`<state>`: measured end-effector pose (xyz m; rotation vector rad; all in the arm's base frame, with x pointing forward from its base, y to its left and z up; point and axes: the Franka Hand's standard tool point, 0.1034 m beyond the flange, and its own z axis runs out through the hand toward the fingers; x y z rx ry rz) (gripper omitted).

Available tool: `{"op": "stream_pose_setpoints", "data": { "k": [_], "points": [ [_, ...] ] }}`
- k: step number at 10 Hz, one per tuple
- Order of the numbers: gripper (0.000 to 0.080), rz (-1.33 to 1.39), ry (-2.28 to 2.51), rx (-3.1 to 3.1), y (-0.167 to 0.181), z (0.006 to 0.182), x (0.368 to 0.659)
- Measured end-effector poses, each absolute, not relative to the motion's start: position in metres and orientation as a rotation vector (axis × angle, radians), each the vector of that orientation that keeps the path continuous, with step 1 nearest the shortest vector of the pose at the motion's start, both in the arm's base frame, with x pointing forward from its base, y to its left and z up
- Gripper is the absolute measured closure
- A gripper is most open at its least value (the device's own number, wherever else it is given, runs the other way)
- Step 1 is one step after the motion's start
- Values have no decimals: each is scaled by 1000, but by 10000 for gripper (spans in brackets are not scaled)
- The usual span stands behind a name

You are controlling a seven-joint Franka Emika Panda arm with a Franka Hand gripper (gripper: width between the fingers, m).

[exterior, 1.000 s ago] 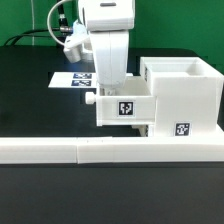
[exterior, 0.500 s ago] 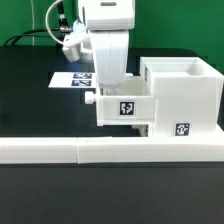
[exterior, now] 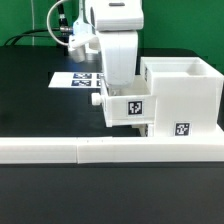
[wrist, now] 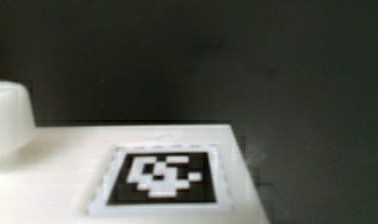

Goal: Assemble drawer

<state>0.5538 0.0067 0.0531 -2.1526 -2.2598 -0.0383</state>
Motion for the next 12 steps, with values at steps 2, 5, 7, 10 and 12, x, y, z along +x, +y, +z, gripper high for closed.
{"op": "stream_pose_setpoints", "data": {
  "k": [2,5,7,10,12],
  "points": [
    [755,-67,-2222,-2184,3,53,552],
    [755,-63,-2223,-2183,2,52,552],
    [641,-62,-2223,-2182,2,52,552],
    [309,-50,-2211,-2190,5,57,555],
    [202,-34,-2206,-2193,5,67,558]
  ]
}}
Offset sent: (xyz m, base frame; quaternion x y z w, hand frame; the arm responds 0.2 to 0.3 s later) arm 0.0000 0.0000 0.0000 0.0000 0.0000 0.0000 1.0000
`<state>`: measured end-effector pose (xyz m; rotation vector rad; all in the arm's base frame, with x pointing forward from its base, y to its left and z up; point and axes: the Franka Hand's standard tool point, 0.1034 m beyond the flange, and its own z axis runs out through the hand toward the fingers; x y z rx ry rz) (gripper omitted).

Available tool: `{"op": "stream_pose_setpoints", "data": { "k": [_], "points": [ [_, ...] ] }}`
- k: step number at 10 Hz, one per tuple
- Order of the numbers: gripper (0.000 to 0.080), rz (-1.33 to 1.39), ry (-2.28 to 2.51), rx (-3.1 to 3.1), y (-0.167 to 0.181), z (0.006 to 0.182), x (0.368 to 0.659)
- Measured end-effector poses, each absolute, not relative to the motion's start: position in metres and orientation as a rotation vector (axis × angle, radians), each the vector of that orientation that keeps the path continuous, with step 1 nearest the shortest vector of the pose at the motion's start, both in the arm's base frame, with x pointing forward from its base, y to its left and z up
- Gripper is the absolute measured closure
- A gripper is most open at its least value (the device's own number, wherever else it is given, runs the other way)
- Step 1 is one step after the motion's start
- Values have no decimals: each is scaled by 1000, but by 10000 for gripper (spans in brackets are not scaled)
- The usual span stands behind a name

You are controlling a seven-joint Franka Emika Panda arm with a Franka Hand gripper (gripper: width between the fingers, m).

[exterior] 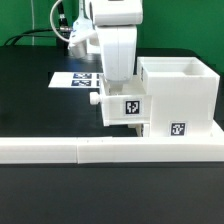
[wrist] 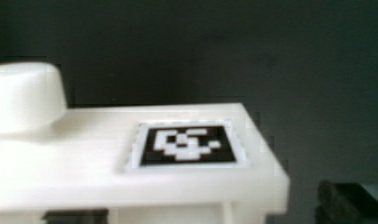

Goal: Assemble drawer

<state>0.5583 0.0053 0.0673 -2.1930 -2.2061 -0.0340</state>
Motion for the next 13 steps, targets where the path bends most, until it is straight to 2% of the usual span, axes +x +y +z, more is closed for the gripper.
{"op": "stream_pose_setpoints", "data": {
  "k": [1,3,7,9,11,13],
  "points": [
    [165,-27,-2208,-2195,4,74,560],
    [153,-20,-2224,-2197,-6,90,562],
    [150,22,-2267,-2124,-41,104,566],
    [150,14,-2275,-2099,-42,100,564],
    [150,-108,-2206,-2028,-53,78,555],
    [150,-137,-2165,-2006,-57,70,554]
  ]
}}
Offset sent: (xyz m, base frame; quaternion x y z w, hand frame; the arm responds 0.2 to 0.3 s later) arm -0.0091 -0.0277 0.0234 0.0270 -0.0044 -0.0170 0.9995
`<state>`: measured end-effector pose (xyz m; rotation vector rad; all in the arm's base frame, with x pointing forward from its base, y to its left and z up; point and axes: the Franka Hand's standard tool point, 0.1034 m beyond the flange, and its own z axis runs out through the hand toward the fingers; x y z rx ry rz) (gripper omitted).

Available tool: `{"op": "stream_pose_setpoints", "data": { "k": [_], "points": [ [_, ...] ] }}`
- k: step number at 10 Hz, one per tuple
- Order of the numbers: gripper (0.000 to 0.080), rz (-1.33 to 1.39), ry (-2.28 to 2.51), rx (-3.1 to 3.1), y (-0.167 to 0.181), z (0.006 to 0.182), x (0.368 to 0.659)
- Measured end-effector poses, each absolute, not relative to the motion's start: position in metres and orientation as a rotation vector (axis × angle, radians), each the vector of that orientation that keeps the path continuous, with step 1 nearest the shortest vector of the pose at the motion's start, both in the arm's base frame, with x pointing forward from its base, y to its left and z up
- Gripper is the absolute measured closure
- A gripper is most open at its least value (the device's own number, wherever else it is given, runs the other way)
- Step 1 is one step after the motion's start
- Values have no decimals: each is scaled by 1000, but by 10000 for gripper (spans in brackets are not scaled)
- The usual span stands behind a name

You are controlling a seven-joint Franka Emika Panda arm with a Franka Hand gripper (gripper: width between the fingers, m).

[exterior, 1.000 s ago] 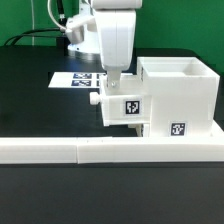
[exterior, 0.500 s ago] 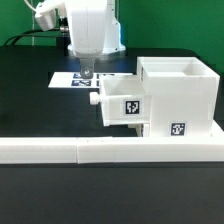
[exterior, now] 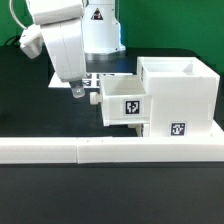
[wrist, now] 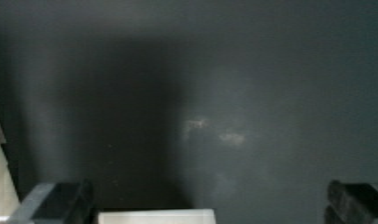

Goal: Assemble drawer

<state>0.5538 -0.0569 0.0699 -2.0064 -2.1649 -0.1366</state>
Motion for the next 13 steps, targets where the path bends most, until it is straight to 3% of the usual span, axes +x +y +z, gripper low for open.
{"op": "stream_pose_setpoints", "data": {
  "k": [13],
  "points": [
    [150,-114,-1989,-2143,25,62,558]
  ]
}}
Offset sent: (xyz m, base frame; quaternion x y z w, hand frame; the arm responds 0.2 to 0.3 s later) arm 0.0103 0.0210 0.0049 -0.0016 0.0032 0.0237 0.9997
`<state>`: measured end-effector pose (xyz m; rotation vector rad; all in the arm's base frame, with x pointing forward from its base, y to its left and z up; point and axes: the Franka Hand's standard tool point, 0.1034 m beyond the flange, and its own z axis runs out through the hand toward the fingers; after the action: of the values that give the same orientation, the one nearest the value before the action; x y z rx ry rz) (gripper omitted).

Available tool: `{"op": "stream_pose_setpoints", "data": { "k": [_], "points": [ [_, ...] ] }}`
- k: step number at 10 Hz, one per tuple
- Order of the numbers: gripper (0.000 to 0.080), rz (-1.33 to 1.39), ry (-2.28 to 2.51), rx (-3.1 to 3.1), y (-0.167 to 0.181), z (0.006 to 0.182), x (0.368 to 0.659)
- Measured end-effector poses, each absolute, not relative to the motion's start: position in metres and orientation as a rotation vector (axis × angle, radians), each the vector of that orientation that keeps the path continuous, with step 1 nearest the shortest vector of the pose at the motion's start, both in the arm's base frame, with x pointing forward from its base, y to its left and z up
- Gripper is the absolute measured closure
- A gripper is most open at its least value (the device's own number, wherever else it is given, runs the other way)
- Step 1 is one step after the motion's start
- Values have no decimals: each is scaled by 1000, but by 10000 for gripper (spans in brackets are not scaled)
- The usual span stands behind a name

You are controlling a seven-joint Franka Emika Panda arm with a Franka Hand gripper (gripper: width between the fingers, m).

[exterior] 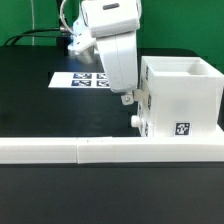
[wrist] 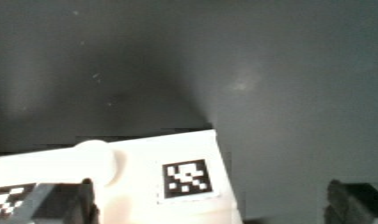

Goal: Assemble drawer

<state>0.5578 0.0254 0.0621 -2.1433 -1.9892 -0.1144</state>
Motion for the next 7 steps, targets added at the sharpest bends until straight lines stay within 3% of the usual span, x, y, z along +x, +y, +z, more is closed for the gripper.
{"op": "stream_pose_setpoints", "data": {
  "k": [7],
  "points": [
    [150,-122,-1928,-2224,-29,62,551]
  ]
}}
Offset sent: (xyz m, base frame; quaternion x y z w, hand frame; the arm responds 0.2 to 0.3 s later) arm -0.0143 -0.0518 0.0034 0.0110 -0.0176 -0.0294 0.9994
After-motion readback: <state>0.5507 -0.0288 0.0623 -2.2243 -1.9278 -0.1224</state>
